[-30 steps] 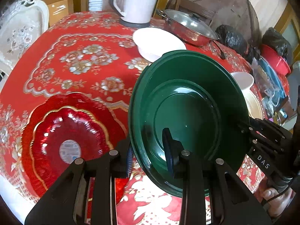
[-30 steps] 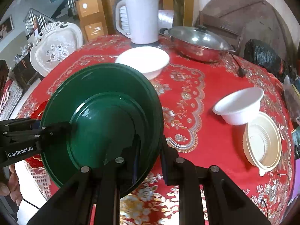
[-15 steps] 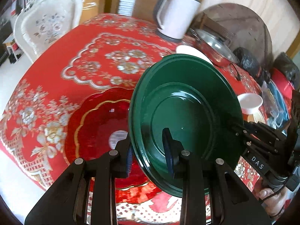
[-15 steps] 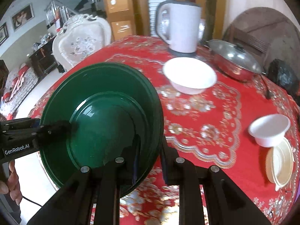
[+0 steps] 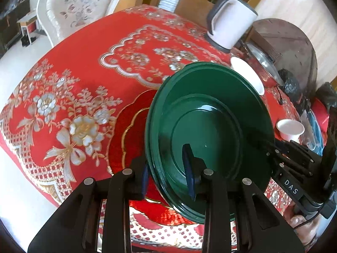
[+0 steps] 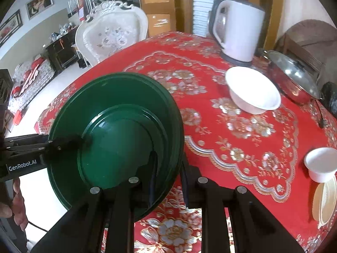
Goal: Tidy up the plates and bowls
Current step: 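Carry the green bowl with both grippers toward the stacked red plates, then lower the green bowl onto the red plates and open both grippers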
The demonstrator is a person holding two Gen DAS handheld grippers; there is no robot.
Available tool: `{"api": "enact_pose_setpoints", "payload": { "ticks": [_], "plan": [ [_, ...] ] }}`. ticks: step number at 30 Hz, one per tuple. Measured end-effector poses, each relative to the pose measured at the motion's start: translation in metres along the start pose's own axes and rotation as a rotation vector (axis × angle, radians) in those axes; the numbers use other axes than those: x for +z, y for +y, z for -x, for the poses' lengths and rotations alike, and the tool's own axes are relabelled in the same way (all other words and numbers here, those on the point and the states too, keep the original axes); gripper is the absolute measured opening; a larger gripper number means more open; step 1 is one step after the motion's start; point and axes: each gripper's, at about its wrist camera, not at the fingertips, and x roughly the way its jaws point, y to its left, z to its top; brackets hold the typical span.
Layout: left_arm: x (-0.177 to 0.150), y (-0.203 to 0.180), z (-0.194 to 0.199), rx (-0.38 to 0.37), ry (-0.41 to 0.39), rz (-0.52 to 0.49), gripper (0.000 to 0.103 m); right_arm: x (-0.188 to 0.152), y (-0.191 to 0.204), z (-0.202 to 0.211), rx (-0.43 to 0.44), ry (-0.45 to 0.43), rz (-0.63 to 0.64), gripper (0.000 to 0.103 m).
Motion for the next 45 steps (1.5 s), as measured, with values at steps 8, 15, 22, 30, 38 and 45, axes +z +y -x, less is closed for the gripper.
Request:
{"api": "enact_pose_setpoints", "payload": {
  "ticks": [8,15,22,30,38,45],
  "plan": [
    [-0.006,0.016,-0.006,0.007,0.016,0.031,0.028,-0.001,0.016,-0.015,0.011,0.031,0.02,0.022],
    [-0.009,0.022,-0.012,0.013,0.031,0.044,0.028,-0.002,0.019,-0.022,0.015,0.05,0.023,0.022],
    [-0.009,0.022,-0.012,0.033,0.016,0.043,0.028,-0.003,0.021,-0.03,0.026,0.065,0.021,0.022],
    [-0.011,0.024,-0.016,0.043,0.015,0.046,0.028,-0.005,0.022,-0.036,0.031,0.081,0.018,0.022],
    [-0.011,0.022,-0.021,0.042,0.017,0.051,0.037,-0.006,0.021,-0.042,0.04,0.091,0.005,0.022],
    [-0.012,0.014,-0.015,0.078,-0.023,0.028,0.056,-0.008,0.018,-0.041,0.065,0.088,-0.022,0.028]
  ]
}}
